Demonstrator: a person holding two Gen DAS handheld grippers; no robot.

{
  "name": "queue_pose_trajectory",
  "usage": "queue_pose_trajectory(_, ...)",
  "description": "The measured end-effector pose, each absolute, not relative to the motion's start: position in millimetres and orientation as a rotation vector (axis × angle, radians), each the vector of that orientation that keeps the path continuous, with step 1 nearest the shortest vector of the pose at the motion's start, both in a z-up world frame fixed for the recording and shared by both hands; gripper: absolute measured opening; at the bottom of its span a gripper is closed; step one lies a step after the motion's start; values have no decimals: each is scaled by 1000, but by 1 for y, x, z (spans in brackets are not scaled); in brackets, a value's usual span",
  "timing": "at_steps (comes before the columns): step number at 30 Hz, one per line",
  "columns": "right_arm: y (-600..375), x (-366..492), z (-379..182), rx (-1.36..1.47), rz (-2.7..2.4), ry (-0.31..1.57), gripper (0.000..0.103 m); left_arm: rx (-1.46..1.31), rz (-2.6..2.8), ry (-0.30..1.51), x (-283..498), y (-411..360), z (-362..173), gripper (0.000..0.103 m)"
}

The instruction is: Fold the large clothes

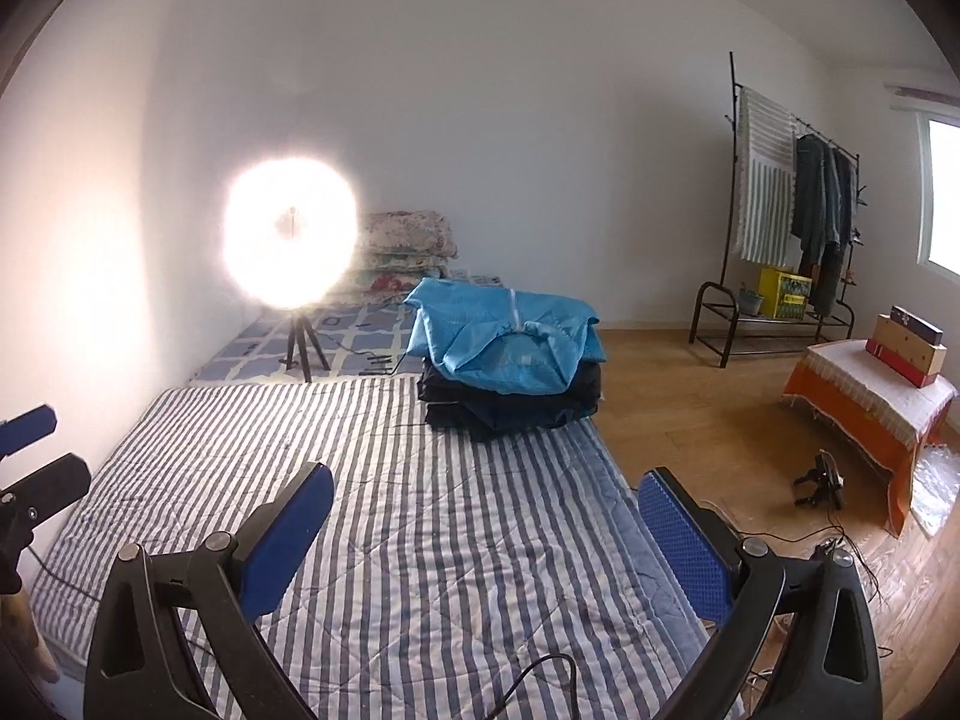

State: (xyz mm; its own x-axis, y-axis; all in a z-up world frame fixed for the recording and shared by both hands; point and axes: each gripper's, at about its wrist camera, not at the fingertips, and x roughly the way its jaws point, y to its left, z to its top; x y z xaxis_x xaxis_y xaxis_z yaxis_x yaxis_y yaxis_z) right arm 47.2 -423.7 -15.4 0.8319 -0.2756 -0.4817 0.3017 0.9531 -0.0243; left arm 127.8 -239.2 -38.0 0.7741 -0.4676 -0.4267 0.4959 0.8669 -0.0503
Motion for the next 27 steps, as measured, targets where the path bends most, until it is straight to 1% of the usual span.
queue_pose_trajectory(12, -422, 57, -32, 56, -312, 539, 103, 94, -490, 443, 136, -233, -48, 103)
queue_pose_trajectory(27, -422, 59, -34, 75, -315, 540, 103, 102, -487, 439, 137, -233, -50, 103)
